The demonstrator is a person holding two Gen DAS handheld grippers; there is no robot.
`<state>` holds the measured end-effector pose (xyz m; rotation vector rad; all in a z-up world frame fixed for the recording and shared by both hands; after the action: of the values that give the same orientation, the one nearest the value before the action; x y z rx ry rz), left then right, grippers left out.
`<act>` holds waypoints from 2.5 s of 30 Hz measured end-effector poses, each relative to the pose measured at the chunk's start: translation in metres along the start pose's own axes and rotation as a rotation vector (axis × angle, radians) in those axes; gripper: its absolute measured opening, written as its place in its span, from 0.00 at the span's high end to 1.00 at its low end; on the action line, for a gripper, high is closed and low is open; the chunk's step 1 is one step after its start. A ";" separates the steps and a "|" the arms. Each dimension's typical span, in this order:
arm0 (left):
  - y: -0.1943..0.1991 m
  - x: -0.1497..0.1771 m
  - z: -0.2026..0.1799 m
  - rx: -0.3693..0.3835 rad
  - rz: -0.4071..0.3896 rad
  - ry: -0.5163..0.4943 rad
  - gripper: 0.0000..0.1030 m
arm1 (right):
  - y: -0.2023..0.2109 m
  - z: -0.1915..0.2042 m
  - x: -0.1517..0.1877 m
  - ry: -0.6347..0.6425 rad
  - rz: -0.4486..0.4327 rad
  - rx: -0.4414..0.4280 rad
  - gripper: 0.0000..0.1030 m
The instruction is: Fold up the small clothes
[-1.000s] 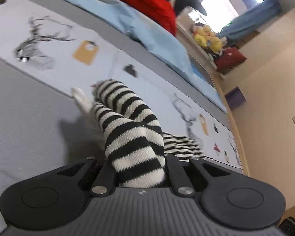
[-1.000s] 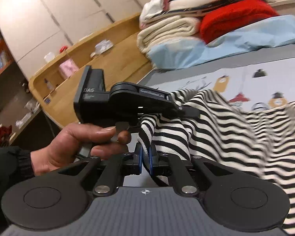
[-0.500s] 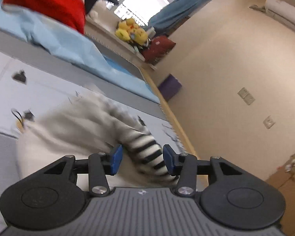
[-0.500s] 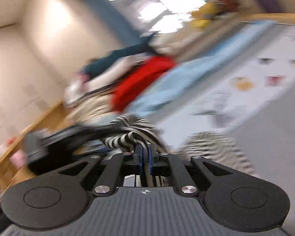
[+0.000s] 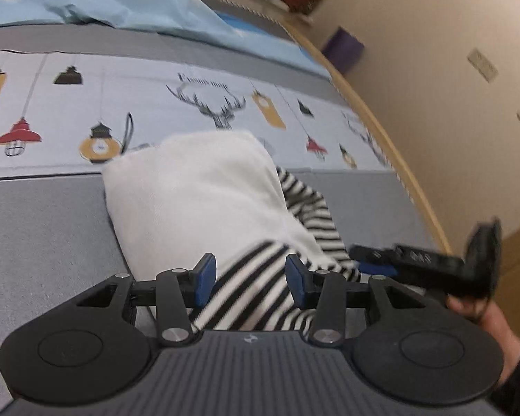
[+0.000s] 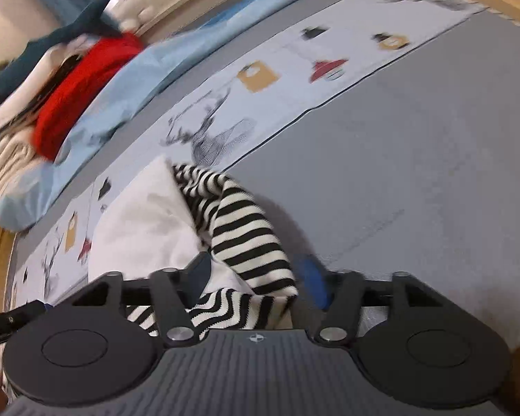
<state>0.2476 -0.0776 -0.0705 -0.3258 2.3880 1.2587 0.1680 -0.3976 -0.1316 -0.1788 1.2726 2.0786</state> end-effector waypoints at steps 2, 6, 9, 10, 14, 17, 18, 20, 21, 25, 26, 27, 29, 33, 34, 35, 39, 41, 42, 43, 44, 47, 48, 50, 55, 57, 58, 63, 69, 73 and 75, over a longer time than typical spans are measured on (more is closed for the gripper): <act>-0.003 0.004 0.000 -0.009 0.018 -0.025 0.53 | -0.013 -0.005 -0.004 -0.009 0.074 -0.035 0.41; -0.006 0.011 0.006 -0.036 0.043 -0.019 0.53 | -0.028 0.007 -0.005 0.046 0.142 -0.023 0.41; -0.007 0.011 0.004 -0.050 0.056 -0.023 0.53 | -0.031 0.017 0.001 0.106 0.183 -0.049 0.72; -0.008 0.012 0.004 -0.054 0.063 -0.028 0.53 | -0.029 0.021 0.002 0.140 0.181 -0.044 0.80; -0.009 0.015 -0.001 -0.055 0.070 -0.057 0.53 | -0.002 0.031 0.001 0.231 0.106 -0.157 0.93; -0.009 0.017 -0.004 -0.032 0.074 -0.069 0.53 | 0.034 0.015 -0.011 0.119 0.005 -0.362 0.95; -0.010 0.018 -0.006 -0.024 0.080 -0.079 0.53 | 0.042 0.006 -0.013 0.088 -0.006 -0.400 0.95; -0.015 0.022 -0.009 -0.004 0.113 -0.096 0.53 | 0.046 -0.014 -0.011 0.058 0.025 -0.369 0.95; -0.021 0.026 -0.010 0.005 0.149 -0.111 0.53 | 0.041 -0.024 -0.007 0.061 0.065 -0.301 0.95; -0.057 0.057 -0.014 -0.112 0.319 -0.247 0.56 | 0.009 -0.057 0.011 -0.008 0.264 -0.084 0.95; -0.063 0.062 -0.014 -0.147 0.337 -0.271 0.56 | 0.005 -0.056 0.011 0.019 0.278 -0.056 0.95; -0.066 0.065 -0.013 -0.176 0.339 -0.297 0.56 | 0.003 -0.052 0.011 0.053 0.279 -0.037 0.92; -0.064 0.063 -0.011 -0.172 0.332 -0.284 0.56 | 0.005 -0.048 0.005 0.077 0.238 0.004 0.91; -0.048 0.057 -0.012 -0.140 0.279 -0.277 0.56 | 0.028 -0.035 -0.014 0.074 0.038 -0.072 0.90; -0.042 0.054 -0.011 -0.129 0.255 -0.269 0.56 | 0.032 -0.027 -0.016 0.103 0.006 -0.106 0.88; -0.037 0.050 -0.009 -0.119 0.226 -0.245 0.56 | 0.031 -0.020 -0.015 0.134 0.001 -0.135 0.79; -0.028 0.036 0.003 -0.143 0.150 -0.149 0.56 | 0.011 0.000 -0.011 0.249 0.051 -0.099 0.60; -0.026 0.033 0.006 -0.151 0.128 -0.118 0.56 | 0.003 0.002 -0.012 0.256 0.069 -0.083 0.58; -0.024 0.030 0.006 -0.153 0.116 -0.110 0.56 | -0.003 0.003 -0.014 0.238 0.075 -0.082 0.56; -0.023 0.028 0.006 -0.154 0.105 -0.104 0.56 | -0.006 0.002 -0.016 0.222 0.077 -0.085 0.56; -0.022 0.026 0.007 -0.154 0.093 -0.097 0.56 | -0.011 0.005 -0.015 0.213 0.081 -0.085 0.56; -0.017 0.019 0.009 -0.152 0.056 -0.070 0.56 | -0.025 0.013 -0.011 0.224 0.107 -0.113 0.77; -0.015 0.017 0.010 -0.152 0.042 -0.062 0.56 | -0.024 0.016 -0.010 0.234 0.107 -0.132 0.98; -0.012 0.013 0.010 -0.145 0.018 -0.047 0.56 | -0.018 0.018 -0.011 0.226 0.075 -0.169 0.99; -0.016 0.009 0.004 -0.081 -0.015 -0.031 0.56 | -0.018 -0.010 -0.012 0.123 0.099 -0.057 1.00; -0.023 0.014 -0.001 -0.071 0.004 -0.061 0.56 | -0.023 -0.007 -0.007 0.170 0.125 -0.019 1.00; -0.029 0.017 -0.002 -0.079 0.023 -0.078 0.56 | -0.024 -0.003 -0.006 0.198 0.125 -0.011 0.99; -0.058 0.032 0.013 -0.194 0.151 -0.094 0.50 | -0.013 0.016 -0.006 0.318 0.063 0.071 0.89; -0.044 0.017 0.027 -0.131 0.033 0.030 0.48 | 0.006 0.054 0.003 0.497 -0.006 -0.161 0.89; -0.040 -0.001 0.049 -0.124 -0.014 0.183 0.27 | -0.044 0.039 0.032 0.590 0.307 0.036 0.90; -0.042 -0.010 0.062 -0.104 -0.023 0.254 0.21 | -0.044 0.037 0.026 0.564 0.308 0.032 0.90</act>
<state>0.2888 -0.0498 -0.1273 -0.5744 2.5220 1.4074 0.1841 -0.3416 -0.1568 -0.6247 1.7526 2.3582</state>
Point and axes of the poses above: each gripper's, at about its wrist camera, not at the fingertips, and y roughly against the way its jaws point, z to its left, x to its underside, the point moved 3 cm from there along -y, roughly the way its jaws point, and after that the axes turned 4 degrees about y, right-handed, at the moved point
